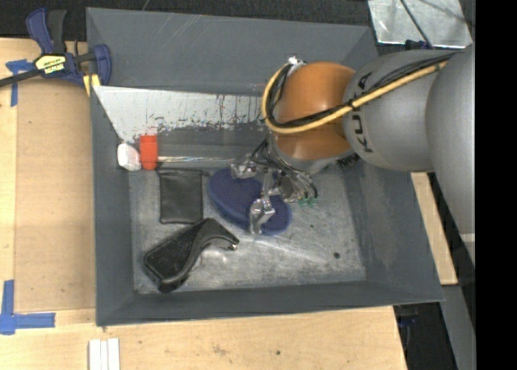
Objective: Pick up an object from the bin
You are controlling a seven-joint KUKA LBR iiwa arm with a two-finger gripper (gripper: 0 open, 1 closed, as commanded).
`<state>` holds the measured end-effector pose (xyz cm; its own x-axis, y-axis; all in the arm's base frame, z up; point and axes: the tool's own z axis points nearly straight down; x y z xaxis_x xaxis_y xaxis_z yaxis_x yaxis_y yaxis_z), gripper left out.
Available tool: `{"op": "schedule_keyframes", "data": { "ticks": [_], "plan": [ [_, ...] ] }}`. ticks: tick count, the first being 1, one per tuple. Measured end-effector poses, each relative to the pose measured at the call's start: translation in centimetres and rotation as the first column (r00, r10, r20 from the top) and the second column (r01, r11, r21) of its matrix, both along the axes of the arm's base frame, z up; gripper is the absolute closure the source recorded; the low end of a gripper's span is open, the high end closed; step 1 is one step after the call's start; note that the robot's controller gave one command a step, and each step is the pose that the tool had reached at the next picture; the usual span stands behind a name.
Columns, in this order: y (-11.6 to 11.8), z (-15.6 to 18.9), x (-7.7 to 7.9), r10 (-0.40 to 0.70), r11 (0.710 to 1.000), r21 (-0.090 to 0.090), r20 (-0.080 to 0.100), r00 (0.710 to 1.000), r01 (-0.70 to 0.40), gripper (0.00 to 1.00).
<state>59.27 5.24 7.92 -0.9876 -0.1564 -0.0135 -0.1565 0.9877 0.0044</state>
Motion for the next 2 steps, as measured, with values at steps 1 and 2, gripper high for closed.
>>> {"op": "schedule_keyframes", "data": {
  "ticks": [1, 2],
  "plan": [
    [0.3, 6.4, 0.4, 0.012, 1.0, -0.006, 0.001, 1.0, -0.012, 1.0],
    [0.7, 17.6, 0.0, 0.036, 0.999, -0.006, 0.0, 0.999, -0.036, 1.0]
  ]
}}
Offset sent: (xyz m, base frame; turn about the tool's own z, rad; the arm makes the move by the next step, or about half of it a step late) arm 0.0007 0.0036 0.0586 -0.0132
